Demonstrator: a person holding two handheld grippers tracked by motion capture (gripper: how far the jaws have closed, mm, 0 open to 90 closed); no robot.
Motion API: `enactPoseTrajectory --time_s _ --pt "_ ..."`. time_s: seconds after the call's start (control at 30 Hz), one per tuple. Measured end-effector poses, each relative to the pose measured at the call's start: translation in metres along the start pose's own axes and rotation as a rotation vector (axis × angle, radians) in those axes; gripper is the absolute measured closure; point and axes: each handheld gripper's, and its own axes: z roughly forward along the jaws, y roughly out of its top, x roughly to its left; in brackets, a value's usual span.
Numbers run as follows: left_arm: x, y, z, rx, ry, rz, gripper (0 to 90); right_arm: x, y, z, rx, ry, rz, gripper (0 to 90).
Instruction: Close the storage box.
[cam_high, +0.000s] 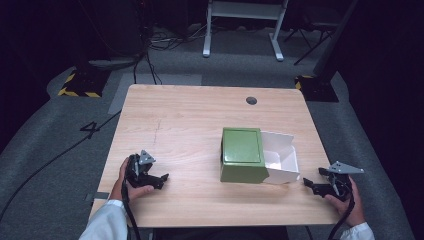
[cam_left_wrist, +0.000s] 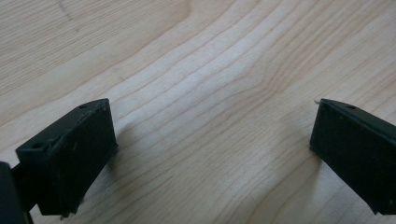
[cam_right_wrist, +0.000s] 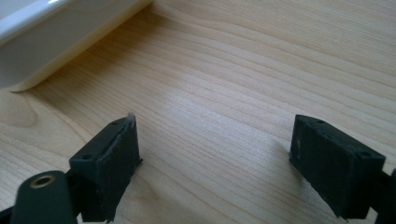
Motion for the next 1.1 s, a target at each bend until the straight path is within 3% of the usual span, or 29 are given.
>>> enactPoseTrajectory --time_s 0.4,0.6,0.73,1.1 --pt "-0.012 0.008 0.008 -0.002 -0.076 0.071 0.5 -0.001 0.002 0.0 0.007 -0.002 0.0 16.1" --pt "-0.013 0.01 0.009 -0.001 -0.079 0.081 0.4 -0.001 0.004 -0.002 -0.001 -0.021 -0.025 23.2" --pt "-0.014 0.01 0.009 0.0 -0.075 0.076 0.5 0.001 0.012 -0.003 -0.023 0.011 -0.028 24.2" --pt "-0.014 0.01 0.009 0.0 -0.075 0.077 0.5 0.004 0.039 -0.018 -0.076 0.021 -0.051 26.2"
